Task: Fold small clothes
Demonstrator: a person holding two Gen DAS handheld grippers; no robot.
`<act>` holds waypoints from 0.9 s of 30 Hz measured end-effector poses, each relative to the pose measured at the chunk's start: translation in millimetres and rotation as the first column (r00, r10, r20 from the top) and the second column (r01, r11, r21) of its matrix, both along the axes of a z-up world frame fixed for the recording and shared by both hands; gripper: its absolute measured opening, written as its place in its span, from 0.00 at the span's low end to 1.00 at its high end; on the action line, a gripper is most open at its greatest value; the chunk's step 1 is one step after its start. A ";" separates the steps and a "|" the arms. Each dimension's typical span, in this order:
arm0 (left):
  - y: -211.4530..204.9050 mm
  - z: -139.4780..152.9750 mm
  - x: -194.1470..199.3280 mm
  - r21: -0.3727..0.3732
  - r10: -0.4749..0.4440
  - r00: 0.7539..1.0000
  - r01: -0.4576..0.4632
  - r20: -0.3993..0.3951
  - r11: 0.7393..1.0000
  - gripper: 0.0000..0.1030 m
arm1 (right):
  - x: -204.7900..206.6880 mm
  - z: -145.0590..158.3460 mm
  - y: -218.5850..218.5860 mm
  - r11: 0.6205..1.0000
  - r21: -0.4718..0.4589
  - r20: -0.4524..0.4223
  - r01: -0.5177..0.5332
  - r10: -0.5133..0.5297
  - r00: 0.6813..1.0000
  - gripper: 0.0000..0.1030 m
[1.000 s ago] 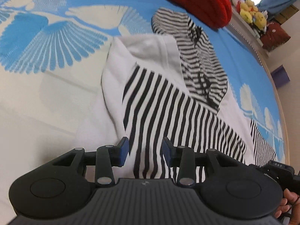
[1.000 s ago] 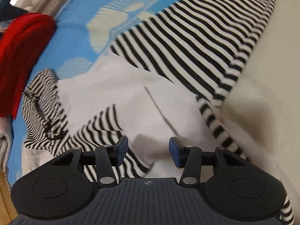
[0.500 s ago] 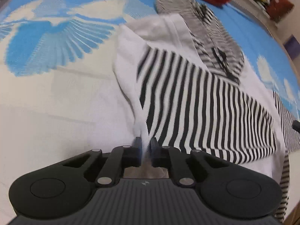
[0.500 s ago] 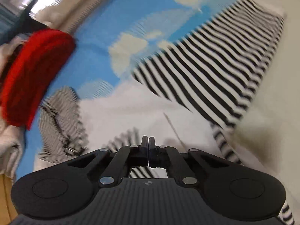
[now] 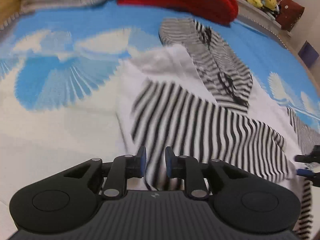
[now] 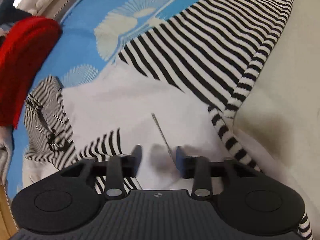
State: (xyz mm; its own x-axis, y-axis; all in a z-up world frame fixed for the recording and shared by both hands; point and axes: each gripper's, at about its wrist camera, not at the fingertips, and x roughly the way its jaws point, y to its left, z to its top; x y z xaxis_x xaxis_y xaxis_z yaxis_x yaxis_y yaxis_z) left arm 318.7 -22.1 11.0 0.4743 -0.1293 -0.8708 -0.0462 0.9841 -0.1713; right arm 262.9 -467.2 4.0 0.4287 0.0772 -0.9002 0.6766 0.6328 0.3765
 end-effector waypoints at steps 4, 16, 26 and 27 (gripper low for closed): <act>15.1 -34.7 1.0 -0.090 0.047 0.984 -0.064 -0.172 0.994 0.19 | 0.1 -6.0 7.8 1.000 0.001 -0.038 -0.015 0.015 0.999 0.42; 9.5 -22.6 0.1 -0.046 -0.005 0.992 -0.001 -0.126 0.999 0.18 | 0.5 53.0 30.5 0.953 -0.285 0.218 -0.099 0.165 0.962 0.00; 5.5 -15.6 4.6 -0.104 -0.032 0.996 0.023 -0.085 0.994 0.27 | -3.1 45.5 27.9 0.948 -0.310 0.149 -0.072 0.123 0.981 0.05; 4.5 -15.1 5.2 -0.113 -0.033 0.996 0.024 -0.082 0.993 0.27 | -2.7 50.7 33.1 0.943 -0.319 0.182 -0.096 0.160 0.970 0.08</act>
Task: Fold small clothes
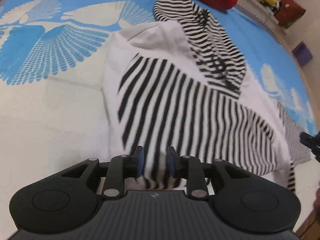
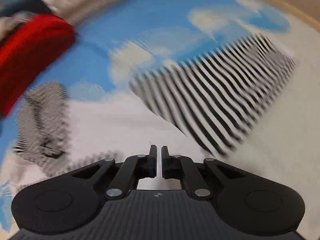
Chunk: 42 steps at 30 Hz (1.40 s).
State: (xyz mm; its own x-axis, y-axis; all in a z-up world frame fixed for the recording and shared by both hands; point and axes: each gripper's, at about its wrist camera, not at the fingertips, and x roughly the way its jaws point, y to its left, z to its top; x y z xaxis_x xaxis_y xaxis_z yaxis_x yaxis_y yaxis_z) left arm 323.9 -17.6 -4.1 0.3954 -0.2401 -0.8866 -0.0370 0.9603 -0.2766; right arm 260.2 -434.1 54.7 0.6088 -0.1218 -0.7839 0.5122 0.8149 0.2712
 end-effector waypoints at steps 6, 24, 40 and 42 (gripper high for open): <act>-2.6 -19.4 2.8 0.024 0.016 0.997 -0.014 -0.074 1.000 0.27 | 14.4 -52.2 -4.3 0.976 0.218 -0.230 0.002 0.050 0.972 0.28; -44.3 0.1 -0.3 0.066 -0.058 0.998 0.057 0.015 0.996 0.42 | -17.5 -9.9 -88.6 0.986 0.078 -0.078 0.146 -0.140 0.987 0.34; -45.8 4.4 -2.3 0.080 -0.073 0.997 0.070 0.031 0.994 0.42 | -80.8 -52.5 -278.8 0.900 0.151 0.026 0.408 -0.417 0.909 0.35; -45.6 4.0 -2.6 0.080 -0.074 0.997 0.071 0.030 0.994 0.42 | -82.0 -59.5 -285.6 0.885 0.173 0.034 0.432 -0.443 0.896 0.35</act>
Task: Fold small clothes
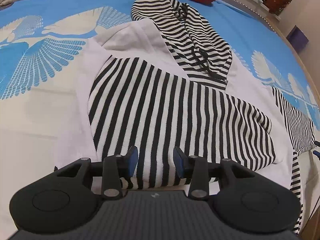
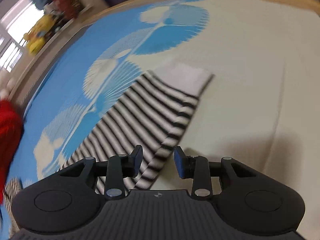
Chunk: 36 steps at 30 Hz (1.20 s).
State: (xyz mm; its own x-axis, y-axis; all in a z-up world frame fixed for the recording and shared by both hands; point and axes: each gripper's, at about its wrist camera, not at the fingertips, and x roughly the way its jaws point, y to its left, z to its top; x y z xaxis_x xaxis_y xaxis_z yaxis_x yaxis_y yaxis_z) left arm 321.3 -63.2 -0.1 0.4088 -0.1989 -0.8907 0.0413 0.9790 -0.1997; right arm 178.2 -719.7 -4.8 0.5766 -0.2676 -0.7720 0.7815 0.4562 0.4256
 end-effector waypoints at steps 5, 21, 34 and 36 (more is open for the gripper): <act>2.5 0.0 0.6 -0.003 0.005 1.000 -0.005 0.000 1.000 0.42 | 4.4 -16.2 -10.2 0.999 0.027 0.024 0.046 -0.047 0.999 0.35; 8.3 3.8 1.1 -0.020 0.015 1.000 -0.015 0.001 1.000 0.42 | 13.1 -17.0 -3.0 0.987 -0.085 0.002 0.137 -0.137 0.991 0.06; 27.4 14.4 0.5 -0.048 0.058 0.998 -0.058 0.014 0.997 0.42 | 68.8 123.3 186.9 0.754 -0.616 0.133 -0.230 0.387 0.912 0.02; 34.1 18.6 1.8 -0.061 0.075 0.997 -0.074 0.022 0.995 0.42 | 66.9 142.9 259.7 0.646 -0.662 0.144 -0.379 0.606 0.782 0.02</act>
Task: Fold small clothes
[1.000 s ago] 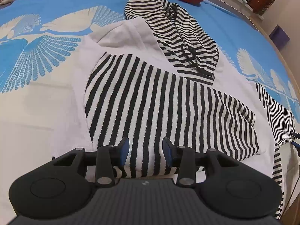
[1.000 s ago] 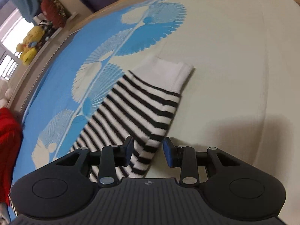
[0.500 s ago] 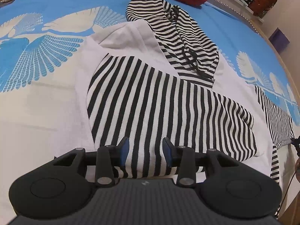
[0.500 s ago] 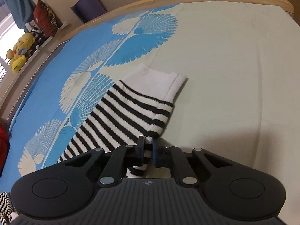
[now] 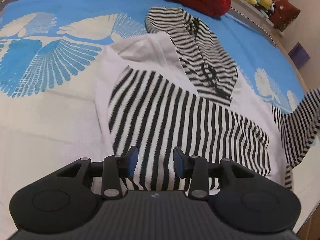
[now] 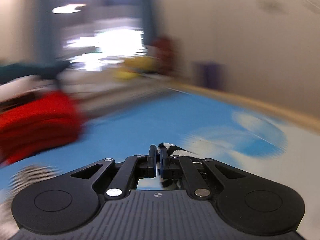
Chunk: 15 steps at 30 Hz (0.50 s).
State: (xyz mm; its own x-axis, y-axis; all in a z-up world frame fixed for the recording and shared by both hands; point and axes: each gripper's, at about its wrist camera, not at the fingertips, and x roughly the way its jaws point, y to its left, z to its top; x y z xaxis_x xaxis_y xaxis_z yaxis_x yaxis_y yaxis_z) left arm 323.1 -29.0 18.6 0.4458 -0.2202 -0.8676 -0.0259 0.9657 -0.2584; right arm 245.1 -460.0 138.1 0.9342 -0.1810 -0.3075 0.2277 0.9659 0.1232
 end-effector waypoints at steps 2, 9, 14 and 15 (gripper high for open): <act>8.8 4.1 1.8 -0.012 0.027 1.000 -0.027 0.005 1.000 0.42 | -5.3 5.0 65.7 0.962 -0.008 -0.021 -0.274 0.274 0.962 0.02; 32.7 14.8 5.7 -0.067 0.113 0.994 -0.112 0.008 0.991 0.42 | -15.0 -35.8 165.3 0.829 0.317 -0.375 -0.461 0.556 0.742 0.08; 25.5 17.5 3.9 -0.079 0.099 0.995 -0.098 0.010 0.992 0.42 | -15.1 -22.0 119.8 0.904 0.383 -0.424 -0.191 0.355 0.833 0.27; 23.6 16.7 3.9 -0.079 0.097 0.995 -0.096 0.008 0.992 0.42 | -13.3 -22.2 106.4 0.906 0.395 -0.418 -0.151 0.324 0.849 0.29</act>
